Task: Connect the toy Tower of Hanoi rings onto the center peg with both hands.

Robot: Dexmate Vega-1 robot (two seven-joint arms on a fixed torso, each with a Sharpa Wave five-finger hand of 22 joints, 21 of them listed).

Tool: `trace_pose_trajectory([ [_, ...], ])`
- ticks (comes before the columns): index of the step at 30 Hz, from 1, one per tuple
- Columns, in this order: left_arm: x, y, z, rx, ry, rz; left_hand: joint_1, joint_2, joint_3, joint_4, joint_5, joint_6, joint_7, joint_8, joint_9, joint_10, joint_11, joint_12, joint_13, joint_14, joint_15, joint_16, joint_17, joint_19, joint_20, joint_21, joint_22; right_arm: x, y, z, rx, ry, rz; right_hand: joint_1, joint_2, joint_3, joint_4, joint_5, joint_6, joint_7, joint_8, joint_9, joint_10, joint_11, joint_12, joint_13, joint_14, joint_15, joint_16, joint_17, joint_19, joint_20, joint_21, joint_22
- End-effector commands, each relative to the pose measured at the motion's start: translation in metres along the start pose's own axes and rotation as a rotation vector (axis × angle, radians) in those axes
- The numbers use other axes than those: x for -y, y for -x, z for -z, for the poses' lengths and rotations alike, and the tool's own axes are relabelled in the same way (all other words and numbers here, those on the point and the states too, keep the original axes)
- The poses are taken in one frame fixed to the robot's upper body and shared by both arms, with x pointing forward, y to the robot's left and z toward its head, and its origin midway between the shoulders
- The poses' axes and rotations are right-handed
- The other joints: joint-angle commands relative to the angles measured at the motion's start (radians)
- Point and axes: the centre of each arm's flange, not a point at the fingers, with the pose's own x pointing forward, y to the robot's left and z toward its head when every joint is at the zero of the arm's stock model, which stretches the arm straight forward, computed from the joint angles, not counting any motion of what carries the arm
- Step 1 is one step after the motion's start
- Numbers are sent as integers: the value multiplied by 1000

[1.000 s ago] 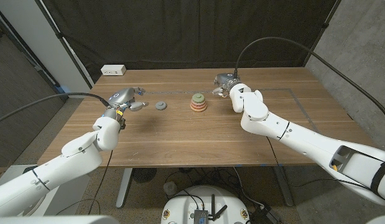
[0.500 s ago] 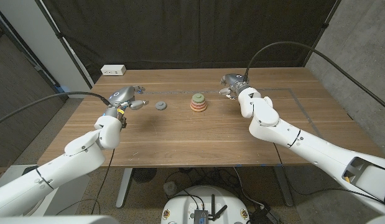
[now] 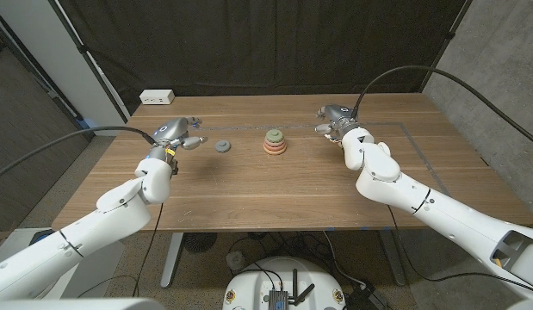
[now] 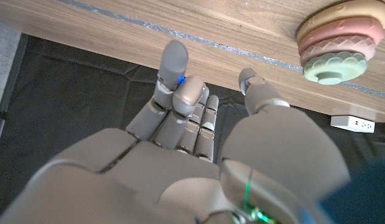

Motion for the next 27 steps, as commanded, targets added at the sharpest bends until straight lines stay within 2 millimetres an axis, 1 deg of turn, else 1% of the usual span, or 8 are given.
trace_pose_trajectory([
  [1, 5, -8, -3, 5, 8, -1, 4, 1, 2, 4, -2, -1, 1, 0, 3, 5, -3, 0, 1, 3, -12, 0, 0, 8, -119, 2, 2, -5, 6, 18, -35, 9, 45, 16, 2, 7, 0, 7, 4, -1, 3, 4, 6, 3, 4, 6, 5, -1, 2, 1, 7, -25, 1, 0],
  [6, 8, -10, -1, 3, 4, 7, 5, 2, 2, 4, -1, 0, 2, 0, 3, 3, -2, 0, 1, 12, -12, 8, 5, 9, -120, 2, 2, -10, 4, 24, -40, 21, 49, 19, 3, 8, 0, 8, 7, -3, 5, 4, 10, 0, 4, 9, 3, -1, 2, 0, 8, -24, 3, 1],
  [14, 8, -13, -1, 6, -11, 22, 5, 3, 3, 3, -1, -2, 4, 0, 2, 0, -1, -1, 1, 17, -12, 13, 10, 11, -120, 3, 2, -16, 2, 33, -49, 28, 53, 20, 4, 7, 1, 10, 11, -1, 6, 4, -5, 6, -4, 13, 4, -1, 6, 2, 6, -24, 1, -1],
  [16, 7, -13, -1, 8, -14, 27, 6, 3, 3, 3, -1, -2, 5, 0, 2, 0, -1, 0, 1, 15, -12, 11, 9, 11, -120, 3, 2, -17, 2, 35, -49, 27, 54, 19, 3, 7, 2, 10, 12, -1, 6, 3, -12, 11, -8, 14, 6, -1, 9, 5, 7, -24, 3, 0],
  [19, 7, -12, -1, 8, -22, 29, 6, 2, 4, 3, -1, -4, 4, -1, 2, -1, 2, -1, 0, 16, -12, 13, 12, 11, -120, 3, 2, -19, 3, 38, -46, 24, 56, 18, 3, 6, 2, 10, 11, 0, 5, 3, -16, 12, -10, 15, 5, -1, 9, 4, 7, -24, 3, 0],
  [20, 7, -12, -1, 9, -24, 32, 5, 2, 4, 3, -1, -7, 4, -2, 2, -7, 0, -4, 0, 14, -12, 11, 11, 11, -120, 3, 2, -20, 3, 39, -50, 24, 55, 18, 3, 6, 3, 10, 12, 1, 6, 3, -17, 11, -10, 16, 5, -1, 10, 4, 6, -24, 3, 0],
  [21, 7, -12, -1, 8, -30, 32, 6, 1, 4, 2, 0, -11, 4, -4, 2, -18, 4, -8, -1, 14, -12, 12, 12, 10, -120, 3, 2, -20, 3, 40, -52, 27, 55, 18, 3, 6, 3, 10, 12, 1, 6, 3, -16, 12, -10, 16, 2, -1, 7, 2, 5, -24, 3, -1],
  [27, 9, -12, 1, 4, -42, 48, 5, 0, 3, 3, 0, -15, 5, -5, 1, -25, 1, -9, -5, 4, -12, 4, 5, 8, -119, 2, 2, -25, 3, 41, -53, 45, 48, 18, 3, 6, 3, 11, 14, 0, 6, 3, -18, 12, -12, 17, 4, 0, 10, 4, 4, -24, 2, -2],
])
